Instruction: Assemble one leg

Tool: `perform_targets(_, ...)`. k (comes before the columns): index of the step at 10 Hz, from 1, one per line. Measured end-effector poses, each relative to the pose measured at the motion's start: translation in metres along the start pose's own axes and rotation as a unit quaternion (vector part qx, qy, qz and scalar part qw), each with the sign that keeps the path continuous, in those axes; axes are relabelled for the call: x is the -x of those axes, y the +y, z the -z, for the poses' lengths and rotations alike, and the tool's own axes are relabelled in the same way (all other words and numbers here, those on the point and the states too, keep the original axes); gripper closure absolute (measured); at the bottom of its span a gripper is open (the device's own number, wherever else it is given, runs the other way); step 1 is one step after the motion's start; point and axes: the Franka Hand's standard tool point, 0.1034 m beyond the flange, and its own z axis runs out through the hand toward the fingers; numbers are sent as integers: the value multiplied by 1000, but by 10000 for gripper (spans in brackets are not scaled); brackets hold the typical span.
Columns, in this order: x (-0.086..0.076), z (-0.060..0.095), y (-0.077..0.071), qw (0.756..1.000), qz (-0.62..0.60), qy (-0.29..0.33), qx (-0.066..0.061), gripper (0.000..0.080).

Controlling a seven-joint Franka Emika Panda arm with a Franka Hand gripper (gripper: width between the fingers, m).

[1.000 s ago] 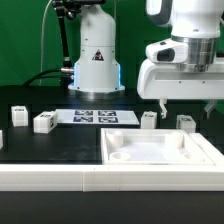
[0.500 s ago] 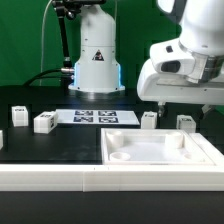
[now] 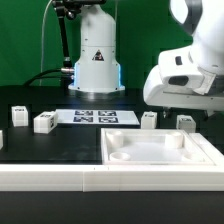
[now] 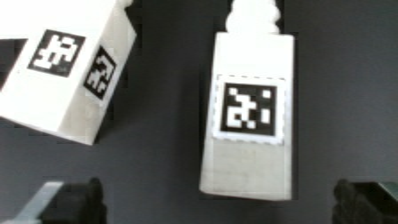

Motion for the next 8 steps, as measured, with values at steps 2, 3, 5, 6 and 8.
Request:
perform_targets(2, -7, -9, 0, 999, -3, -37, 2, 150)
perform_targets(3, -9, -14, -1, 999, -5, -48, 4, 150)
perform_targets(5, -11, -21, -5, 999, -10, -48, 7, 150)
perform_targets(6, -10, -25, -5, 999, -12, -52, 8, 150)
perform_targets(8, -10, -30, -4, 998, -13, -56, 8, 150)
